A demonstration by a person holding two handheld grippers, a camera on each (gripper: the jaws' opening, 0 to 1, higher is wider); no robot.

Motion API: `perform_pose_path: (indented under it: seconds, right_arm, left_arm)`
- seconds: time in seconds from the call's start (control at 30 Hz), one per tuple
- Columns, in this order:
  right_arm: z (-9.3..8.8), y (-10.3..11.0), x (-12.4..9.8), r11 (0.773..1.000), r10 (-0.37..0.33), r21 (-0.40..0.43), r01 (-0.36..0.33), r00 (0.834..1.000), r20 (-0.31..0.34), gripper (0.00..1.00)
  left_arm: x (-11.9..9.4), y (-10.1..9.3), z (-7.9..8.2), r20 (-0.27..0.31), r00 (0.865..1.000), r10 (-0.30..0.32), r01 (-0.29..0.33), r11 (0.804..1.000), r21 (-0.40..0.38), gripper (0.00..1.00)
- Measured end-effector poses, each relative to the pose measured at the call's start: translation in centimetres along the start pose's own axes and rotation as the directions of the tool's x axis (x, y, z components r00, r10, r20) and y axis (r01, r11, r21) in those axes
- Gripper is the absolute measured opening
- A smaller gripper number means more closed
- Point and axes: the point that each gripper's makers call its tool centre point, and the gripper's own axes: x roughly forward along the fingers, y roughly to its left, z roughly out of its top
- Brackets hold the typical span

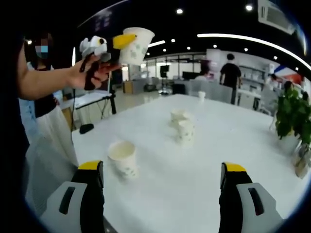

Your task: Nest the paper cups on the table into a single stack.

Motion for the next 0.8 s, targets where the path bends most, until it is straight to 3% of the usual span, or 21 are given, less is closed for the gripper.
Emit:
perform_pose_path:
  seconds: [0.43,0.8]
  right_arm:
    - [1.0,0.5,-0.1,1.0,0.01,-0.009,-0.01,1.0,0.021,0.99]
    - [0.1,0.5,-0.4,1.0,0.009,-0.007,-0.009,1.0,0.003,0.99]
  left_arm:
    - [-0.4,-1.7,0.7,0.052,0.998,-0.047,0.046,0.999,0.02,0.4]
    - [-0.6,-3.3,0.8,0.086,0.994,-0.068,0.07,0.997,-0.017,0.39]
